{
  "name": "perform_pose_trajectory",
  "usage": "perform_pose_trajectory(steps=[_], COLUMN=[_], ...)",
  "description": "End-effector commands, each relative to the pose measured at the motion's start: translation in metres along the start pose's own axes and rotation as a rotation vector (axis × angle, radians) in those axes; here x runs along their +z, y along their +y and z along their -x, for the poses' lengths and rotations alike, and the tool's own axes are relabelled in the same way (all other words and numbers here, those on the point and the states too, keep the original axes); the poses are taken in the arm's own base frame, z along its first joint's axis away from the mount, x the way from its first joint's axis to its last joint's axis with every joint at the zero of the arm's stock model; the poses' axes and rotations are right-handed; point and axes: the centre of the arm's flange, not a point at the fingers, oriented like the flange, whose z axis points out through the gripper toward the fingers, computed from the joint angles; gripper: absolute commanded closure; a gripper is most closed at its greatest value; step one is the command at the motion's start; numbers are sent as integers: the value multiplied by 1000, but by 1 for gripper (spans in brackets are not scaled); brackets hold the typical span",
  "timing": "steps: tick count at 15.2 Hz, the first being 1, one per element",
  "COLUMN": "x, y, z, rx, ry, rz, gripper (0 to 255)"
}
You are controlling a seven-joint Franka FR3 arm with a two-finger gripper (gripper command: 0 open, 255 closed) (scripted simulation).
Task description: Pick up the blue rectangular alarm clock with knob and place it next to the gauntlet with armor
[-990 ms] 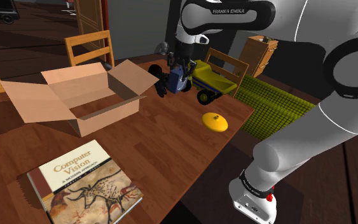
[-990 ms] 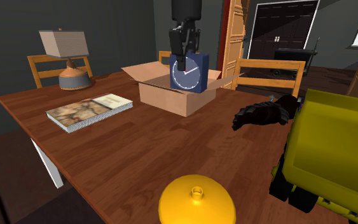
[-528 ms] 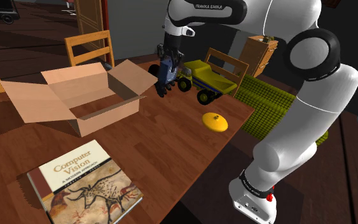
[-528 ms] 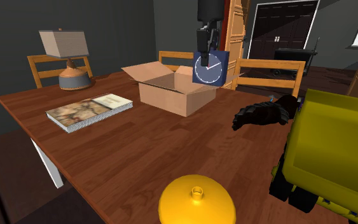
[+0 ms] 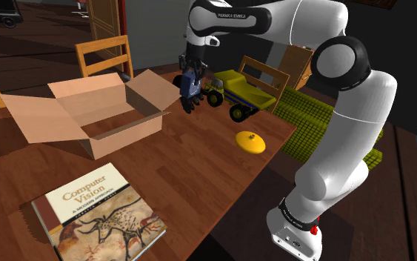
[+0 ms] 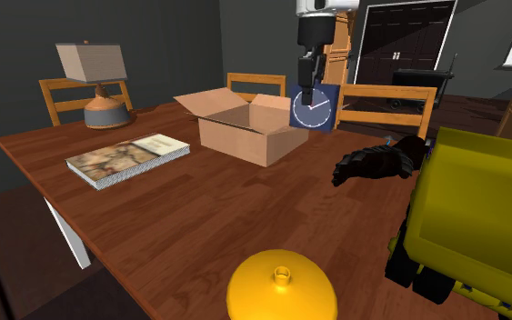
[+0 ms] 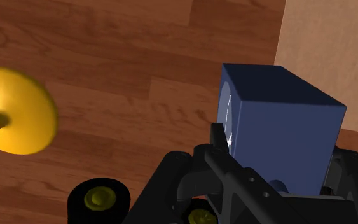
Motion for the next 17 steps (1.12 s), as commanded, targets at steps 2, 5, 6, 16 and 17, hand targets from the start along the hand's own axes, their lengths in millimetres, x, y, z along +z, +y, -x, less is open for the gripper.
perform_pose_trajectory(steps=[2, 5, 6, 16, 17], x=[15, 31, 37, 89, 95], y=[0, 0, 0, 1, 1], z=[1, 1, 1, 2, 2], rx=[0, 0, 0, 0, 0], ry=[0, 0, 0, 0, 0], rz=[-1, -1, -1, -1, -1], gripper=[255, 255, 255, 255, 255])
